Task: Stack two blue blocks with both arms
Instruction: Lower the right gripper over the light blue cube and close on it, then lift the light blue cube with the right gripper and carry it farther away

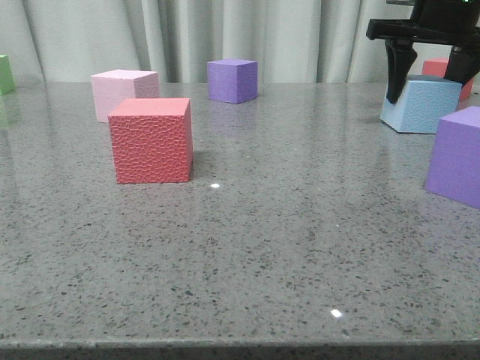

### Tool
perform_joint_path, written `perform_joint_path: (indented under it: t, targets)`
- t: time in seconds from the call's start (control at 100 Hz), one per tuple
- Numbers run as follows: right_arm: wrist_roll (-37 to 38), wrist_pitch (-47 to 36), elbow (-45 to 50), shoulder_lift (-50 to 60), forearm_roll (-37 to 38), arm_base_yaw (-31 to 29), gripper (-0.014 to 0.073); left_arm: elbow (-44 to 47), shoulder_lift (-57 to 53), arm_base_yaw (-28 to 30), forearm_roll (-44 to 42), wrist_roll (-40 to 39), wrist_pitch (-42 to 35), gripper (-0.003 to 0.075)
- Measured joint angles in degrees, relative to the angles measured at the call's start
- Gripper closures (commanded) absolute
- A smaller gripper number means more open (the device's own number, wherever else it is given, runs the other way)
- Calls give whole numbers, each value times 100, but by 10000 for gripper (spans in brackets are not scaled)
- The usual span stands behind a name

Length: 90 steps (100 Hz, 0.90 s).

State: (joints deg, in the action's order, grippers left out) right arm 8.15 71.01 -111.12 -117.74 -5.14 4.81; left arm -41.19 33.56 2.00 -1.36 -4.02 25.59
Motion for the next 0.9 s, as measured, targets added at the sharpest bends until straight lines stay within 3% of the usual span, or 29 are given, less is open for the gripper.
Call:
perform_joint_path:
  t: [0.2,0.43,0.9]
  targets:
    - [25,0,0,0,0,0,266,0,0,0,0,0,0,58]
    - [677,0,0,153,37,174,266,0,0,0,0,0,0,58]
    - [1661,33,-893,376,248,1716,266,0,0,0,10,0,0,58]
